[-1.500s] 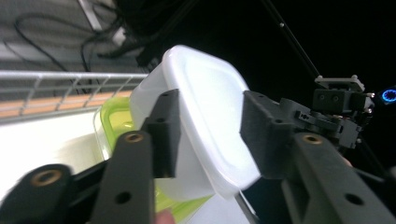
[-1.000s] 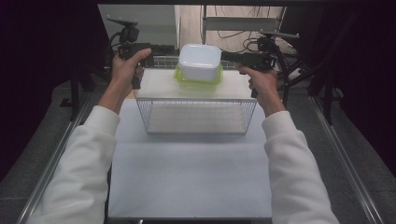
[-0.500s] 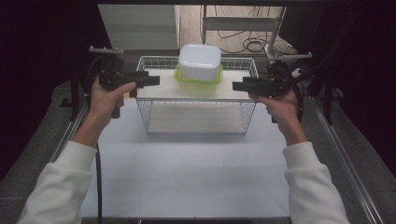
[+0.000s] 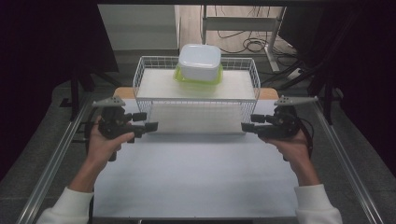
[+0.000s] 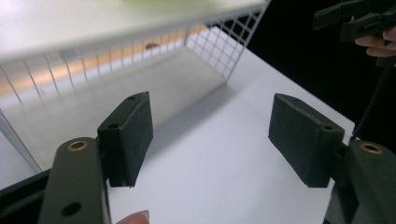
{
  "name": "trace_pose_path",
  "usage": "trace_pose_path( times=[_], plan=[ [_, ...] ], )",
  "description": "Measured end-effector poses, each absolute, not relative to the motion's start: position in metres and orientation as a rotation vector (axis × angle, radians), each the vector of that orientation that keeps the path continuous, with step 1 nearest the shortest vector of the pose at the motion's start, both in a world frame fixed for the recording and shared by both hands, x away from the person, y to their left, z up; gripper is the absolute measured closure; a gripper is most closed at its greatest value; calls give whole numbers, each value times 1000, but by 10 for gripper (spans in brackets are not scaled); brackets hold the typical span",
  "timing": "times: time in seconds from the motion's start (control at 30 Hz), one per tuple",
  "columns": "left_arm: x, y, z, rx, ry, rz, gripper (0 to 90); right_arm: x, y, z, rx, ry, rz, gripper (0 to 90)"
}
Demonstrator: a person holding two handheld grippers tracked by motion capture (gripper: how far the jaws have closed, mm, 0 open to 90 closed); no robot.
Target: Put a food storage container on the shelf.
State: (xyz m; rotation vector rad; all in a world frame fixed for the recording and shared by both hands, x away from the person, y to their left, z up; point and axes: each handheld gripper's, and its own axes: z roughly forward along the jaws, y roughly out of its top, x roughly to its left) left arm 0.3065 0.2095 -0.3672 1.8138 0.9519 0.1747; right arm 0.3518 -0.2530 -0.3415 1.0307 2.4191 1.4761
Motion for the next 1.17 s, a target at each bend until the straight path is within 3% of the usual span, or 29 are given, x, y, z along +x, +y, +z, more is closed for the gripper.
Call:
trace_pose_path(
  times=[0.4, 0.57, 1.17],
  plan=[
    [279, 199, -451, 1930, 1013, 142, 290, 323, -256, -423, 1106, 2539, 1362, 345],
    [277, 199, -469, 1964, 1044, 124, 281, 318, -256, -446, 1130, 2551, 1314, 340],
    [279, 204, -471, 1933, 1081, 210, 257, 312, -263, -449, 1106, 2498, 1316, 277]
  ],
)
